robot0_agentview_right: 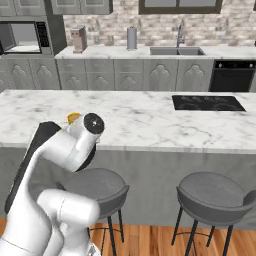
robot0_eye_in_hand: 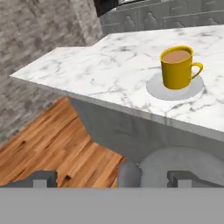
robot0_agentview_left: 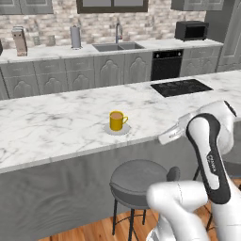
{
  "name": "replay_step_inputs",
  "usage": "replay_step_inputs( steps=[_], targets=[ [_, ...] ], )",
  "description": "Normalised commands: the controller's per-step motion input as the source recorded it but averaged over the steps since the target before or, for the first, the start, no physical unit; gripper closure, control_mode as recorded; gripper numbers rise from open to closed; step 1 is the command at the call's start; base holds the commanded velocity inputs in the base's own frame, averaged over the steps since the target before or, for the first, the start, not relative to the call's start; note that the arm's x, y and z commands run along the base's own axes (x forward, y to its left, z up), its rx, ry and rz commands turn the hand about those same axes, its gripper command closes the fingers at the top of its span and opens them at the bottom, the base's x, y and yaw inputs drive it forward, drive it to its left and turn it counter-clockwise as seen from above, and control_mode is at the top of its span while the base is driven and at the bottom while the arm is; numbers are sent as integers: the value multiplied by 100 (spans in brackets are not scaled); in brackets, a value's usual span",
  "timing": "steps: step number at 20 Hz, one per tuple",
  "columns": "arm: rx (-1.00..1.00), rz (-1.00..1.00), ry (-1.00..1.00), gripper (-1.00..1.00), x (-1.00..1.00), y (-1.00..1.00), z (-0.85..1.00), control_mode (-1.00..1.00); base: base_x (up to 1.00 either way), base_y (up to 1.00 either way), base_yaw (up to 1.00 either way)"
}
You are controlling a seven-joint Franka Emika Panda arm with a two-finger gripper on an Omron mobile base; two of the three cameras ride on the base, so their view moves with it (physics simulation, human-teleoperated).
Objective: Pick the cup of tea, navigate to the dining table, and place it on the saucer.
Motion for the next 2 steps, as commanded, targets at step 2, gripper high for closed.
replay_step_inputs(
  steps=[2],
  targets=[
    [0, -27, 4, -100, -69, 0, 28, -100, 0, 0, 0]
  ],
)
